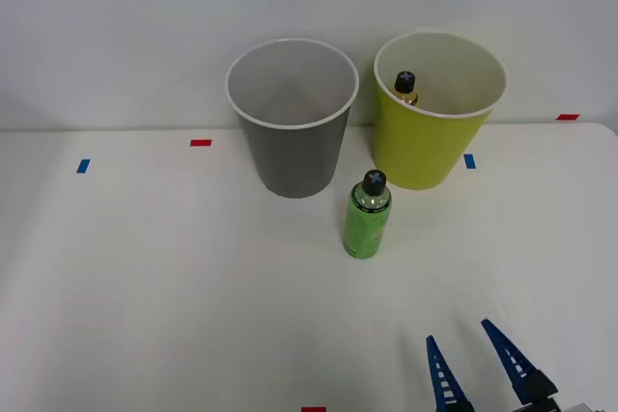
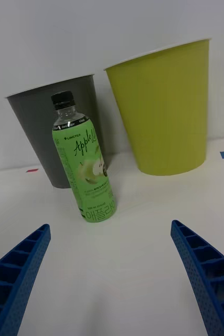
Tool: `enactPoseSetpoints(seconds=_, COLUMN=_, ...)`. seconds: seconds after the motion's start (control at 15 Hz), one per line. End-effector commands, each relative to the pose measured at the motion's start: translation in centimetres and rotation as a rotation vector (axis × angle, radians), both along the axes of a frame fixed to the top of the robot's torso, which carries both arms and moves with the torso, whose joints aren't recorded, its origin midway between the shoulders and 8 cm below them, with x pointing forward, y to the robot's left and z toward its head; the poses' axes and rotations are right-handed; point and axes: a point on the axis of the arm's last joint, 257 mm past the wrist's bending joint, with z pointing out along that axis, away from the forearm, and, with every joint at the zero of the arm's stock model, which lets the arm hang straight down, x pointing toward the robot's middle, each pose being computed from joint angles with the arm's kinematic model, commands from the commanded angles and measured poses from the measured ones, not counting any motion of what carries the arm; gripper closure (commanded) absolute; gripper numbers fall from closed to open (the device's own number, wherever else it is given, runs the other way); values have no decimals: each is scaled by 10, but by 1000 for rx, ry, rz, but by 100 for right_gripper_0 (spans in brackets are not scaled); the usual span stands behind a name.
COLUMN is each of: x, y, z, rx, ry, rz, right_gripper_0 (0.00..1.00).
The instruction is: Put cans in the gray bin, plastic bottles in the light green bin
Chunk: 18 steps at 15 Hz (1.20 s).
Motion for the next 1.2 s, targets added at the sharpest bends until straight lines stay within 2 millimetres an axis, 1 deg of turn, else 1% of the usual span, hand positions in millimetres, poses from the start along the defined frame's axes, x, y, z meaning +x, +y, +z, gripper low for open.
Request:
enactPoseSetpoints(seconds=0.07, x=-6, y=4, z=-5, rx=-3, ry=13, rz=-33, right_gripper_0=22)
enactPoseSetpoints(seconds=0.27, x=-6, y=8, z=-4, rx=-16, ry=4, rz=-46, right_gripper_0=21)
enactPoseSetpoints(seconds=0.4, x=-4, y=7, z=-2, rx=3, ry=1, rz=-60, right_gripper_0=22)
enactPoseSetpoints(seconds=0.67, x=0, y=2, z=1, rx=-32, ry=-20, rz=-46, right_gripper_0=22)
enactPoseSetpoints(seconds=1.2, x=-6, y=0, z=-2, rx=-78, ry=-20, rz=-54, right_gripper_0=22)
